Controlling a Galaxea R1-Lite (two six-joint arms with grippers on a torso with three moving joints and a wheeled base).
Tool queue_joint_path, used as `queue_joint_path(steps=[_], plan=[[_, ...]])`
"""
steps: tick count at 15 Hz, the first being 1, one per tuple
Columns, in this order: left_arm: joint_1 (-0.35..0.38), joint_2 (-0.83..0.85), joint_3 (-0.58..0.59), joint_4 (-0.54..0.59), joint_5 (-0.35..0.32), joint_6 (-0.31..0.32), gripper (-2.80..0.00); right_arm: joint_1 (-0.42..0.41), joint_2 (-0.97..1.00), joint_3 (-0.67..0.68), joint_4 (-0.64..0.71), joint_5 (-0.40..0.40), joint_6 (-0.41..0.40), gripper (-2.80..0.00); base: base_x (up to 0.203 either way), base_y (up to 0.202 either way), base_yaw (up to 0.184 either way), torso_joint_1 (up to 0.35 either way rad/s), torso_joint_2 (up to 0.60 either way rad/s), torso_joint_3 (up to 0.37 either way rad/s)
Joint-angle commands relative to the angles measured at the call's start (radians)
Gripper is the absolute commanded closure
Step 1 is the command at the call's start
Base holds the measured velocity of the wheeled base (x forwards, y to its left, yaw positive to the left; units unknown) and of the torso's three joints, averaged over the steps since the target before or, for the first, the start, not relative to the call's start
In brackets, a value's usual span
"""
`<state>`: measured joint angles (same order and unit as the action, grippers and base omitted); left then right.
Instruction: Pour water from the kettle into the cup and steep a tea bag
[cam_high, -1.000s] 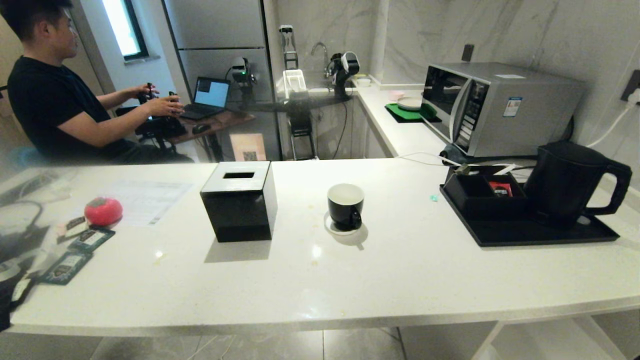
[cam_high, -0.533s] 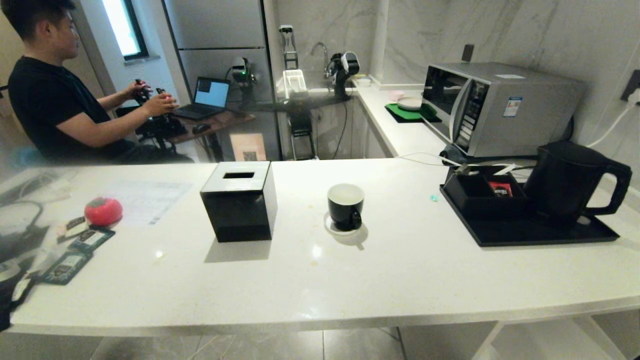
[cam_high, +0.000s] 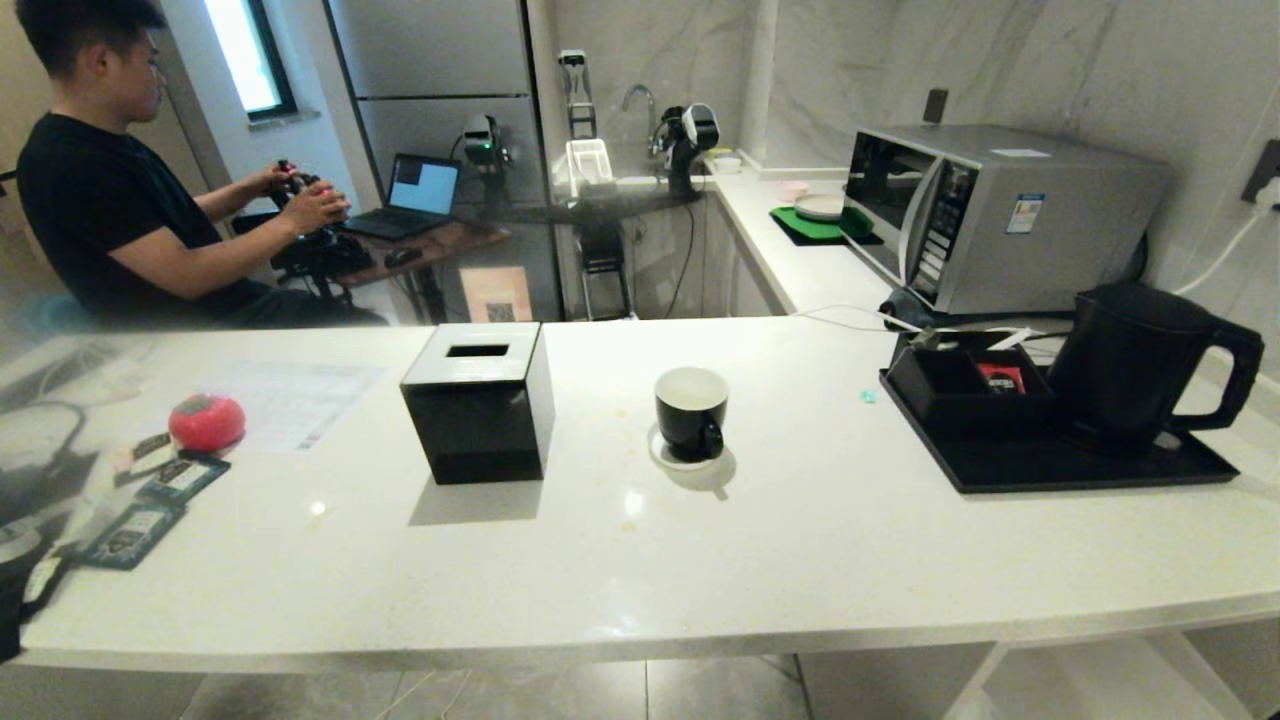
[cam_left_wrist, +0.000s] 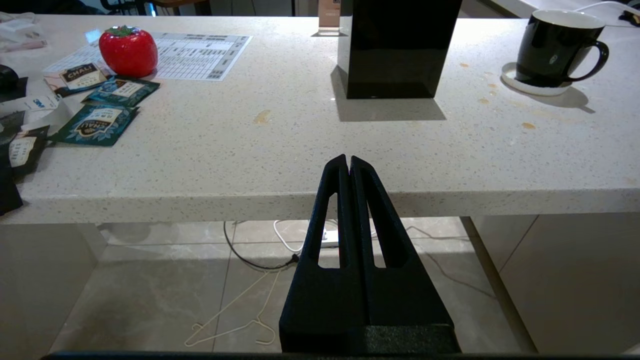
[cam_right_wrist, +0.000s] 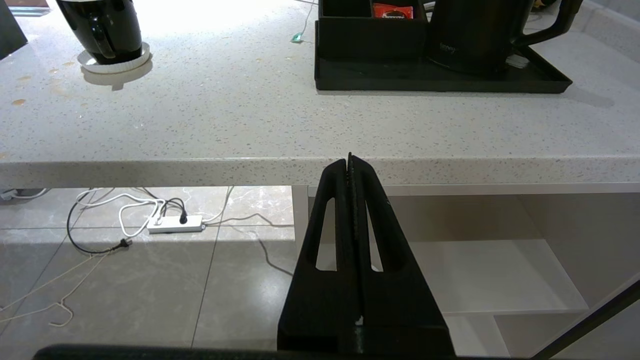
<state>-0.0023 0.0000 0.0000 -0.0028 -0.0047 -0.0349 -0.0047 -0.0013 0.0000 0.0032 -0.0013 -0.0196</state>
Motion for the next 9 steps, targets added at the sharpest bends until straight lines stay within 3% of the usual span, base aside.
queue_joint_path(steps=[1,9], plan=[[0.001,0.000,0.000,0.000,0.000,0.000,0.00,0.000,0.003,0.000,0.000,0.000,0.000,0.00,0.000,0.000,0.000,0.000,0.00,0.000],[0.000,0.000,0.000,0.000,0.000,0.000,0.00,0.000,0.003,0.000,0.000,0.000,0.000,0.00,0.000,0.000,0.000,0.000,0.00,0.000]])
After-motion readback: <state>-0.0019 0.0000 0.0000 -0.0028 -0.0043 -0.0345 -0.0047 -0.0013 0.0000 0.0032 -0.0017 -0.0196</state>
